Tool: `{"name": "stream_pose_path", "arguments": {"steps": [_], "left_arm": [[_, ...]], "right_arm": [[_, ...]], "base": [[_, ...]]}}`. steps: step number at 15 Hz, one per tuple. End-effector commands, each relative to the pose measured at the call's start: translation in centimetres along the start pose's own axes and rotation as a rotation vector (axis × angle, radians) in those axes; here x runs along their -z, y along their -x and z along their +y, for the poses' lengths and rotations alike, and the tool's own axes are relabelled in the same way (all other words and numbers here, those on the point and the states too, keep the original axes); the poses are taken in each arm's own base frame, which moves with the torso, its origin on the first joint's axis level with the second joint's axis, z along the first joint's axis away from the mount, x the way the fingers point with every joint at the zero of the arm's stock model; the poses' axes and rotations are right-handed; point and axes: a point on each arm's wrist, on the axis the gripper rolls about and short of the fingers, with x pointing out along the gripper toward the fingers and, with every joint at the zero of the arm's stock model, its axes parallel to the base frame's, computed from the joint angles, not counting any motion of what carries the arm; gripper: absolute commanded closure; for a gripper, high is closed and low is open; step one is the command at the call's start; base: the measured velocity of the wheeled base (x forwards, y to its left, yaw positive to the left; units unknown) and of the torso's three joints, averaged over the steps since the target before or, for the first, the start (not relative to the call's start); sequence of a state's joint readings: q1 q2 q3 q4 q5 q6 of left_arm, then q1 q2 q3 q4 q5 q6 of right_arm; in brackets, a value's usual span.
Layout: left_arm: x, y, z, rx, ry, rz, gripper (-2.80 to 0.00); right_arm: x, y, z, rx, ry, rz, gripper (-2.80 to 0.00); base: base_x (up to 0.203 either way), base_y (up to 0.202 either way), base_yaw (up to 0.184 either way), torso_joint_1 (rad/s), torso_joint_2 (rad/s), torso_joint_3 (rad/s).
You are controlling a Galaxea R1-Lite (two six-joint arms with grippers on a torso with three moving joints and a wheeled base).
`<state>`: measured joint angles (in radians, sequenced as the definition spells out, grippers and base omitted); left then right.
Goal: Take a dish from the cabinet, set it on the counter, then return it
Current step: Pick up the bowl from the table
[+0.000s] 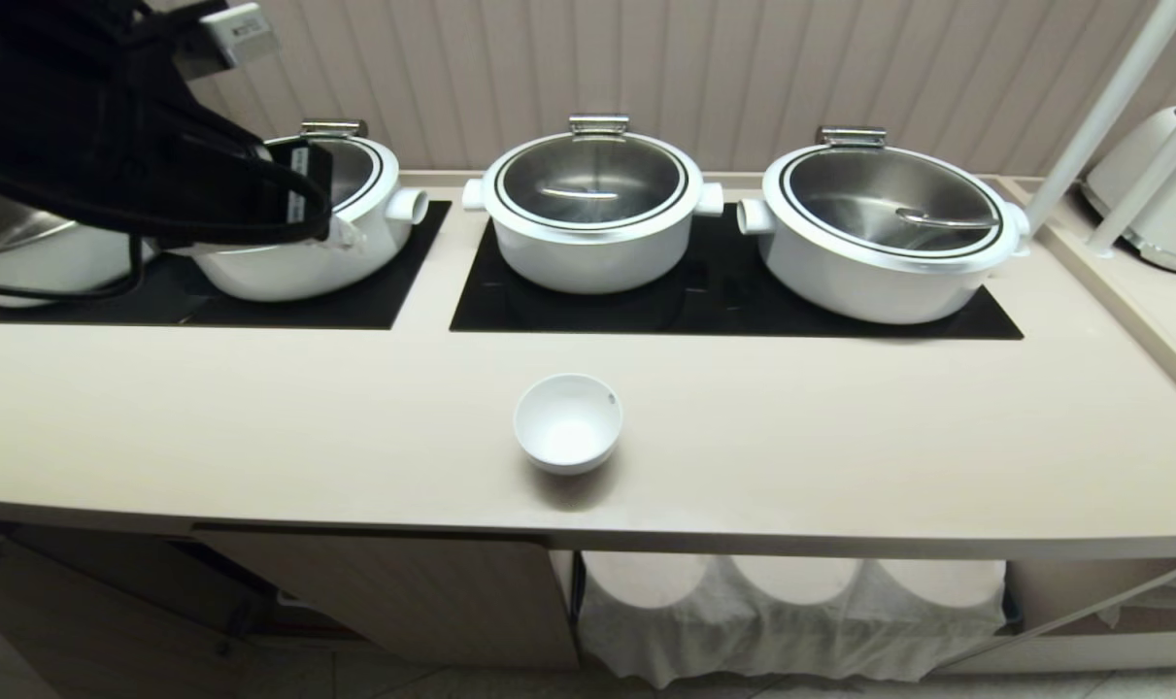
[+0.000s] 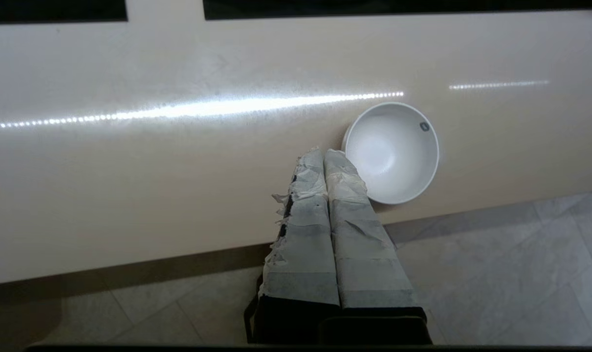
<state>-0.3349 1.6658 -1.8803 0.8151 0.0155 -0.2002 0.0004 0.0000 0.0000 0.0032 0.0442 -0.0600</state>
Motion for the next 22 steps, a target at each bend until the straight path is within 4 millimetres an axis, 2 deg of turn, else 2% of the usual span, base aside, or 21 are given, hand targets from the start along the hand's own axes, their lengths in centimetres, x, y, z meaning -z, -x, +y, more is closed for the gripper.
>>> {"name": "stream_pose_path", "arguments": {"steps": [1, 5, 9, 12, 13, 16, 22], "left_arm": [[0.5, -4.1, -1.5, -0.037, -0.019, 0.165, 0.0], [1.9, -7.5, -2.9, -0.074, -0.045, 0.281, 0.0], [3.1, -9.2, -5.0, -0.064, 0.031, 0.334, 0.0], [3.8, -9.3, -6.8, -0.035, 0.03, 0.353, 0.0], [4.0, -9.8, -7.1, -0.043, 0.057, 0.364, -2.8], [4.5, -9.9, -8.0, -0.038, 0.096, 0.376, -2.8], [5.1, -11.7, -8.4, -0.057, 0.095, 0.401, -2.8]], "right_arm": [[0.0, 0.0, 0.0, -0.001, 0.001, 0.0, 0.0], [0.0, 0.0, 0.0, 0.0, 0.0, 0.0, 0.0], [0.0, 0.0, 0.0, -0.001, 0.001, 0.0, 0.0], [0.0, 0.0, 0.0, -0.001, 0.0, 0.0, 0.0], [0.0, 0.0, 0.0, -0.003, 0.001, 0.0, 0.0], [0.0, 0.0, 0.0, -0.001, 0.001, 0.0, 0.0], [0.0, 0.0, 0.0, -0.002, 0.0, 0.0, 0.0]], "base": [[0.0, 0.0, 0.0, 0.0, 0.0, 0.0], [0.0, 0.0, 0.0, 0.0, 0.0, 0.0], [0.0, 0.0, 0.0, 0.0, 0.0, 0.0], [0.0, 0.0, 0.0, 0.0, 0.0, 0.0], [0.0, 0.0, 0.0, 0.0, 0.0, 0.0], [0.0, 0.0, 0.0, 0.0, 0.0, 0.0], [0.0, 0.0, 0.0, 0.0, 0.0, 0.0]]}}
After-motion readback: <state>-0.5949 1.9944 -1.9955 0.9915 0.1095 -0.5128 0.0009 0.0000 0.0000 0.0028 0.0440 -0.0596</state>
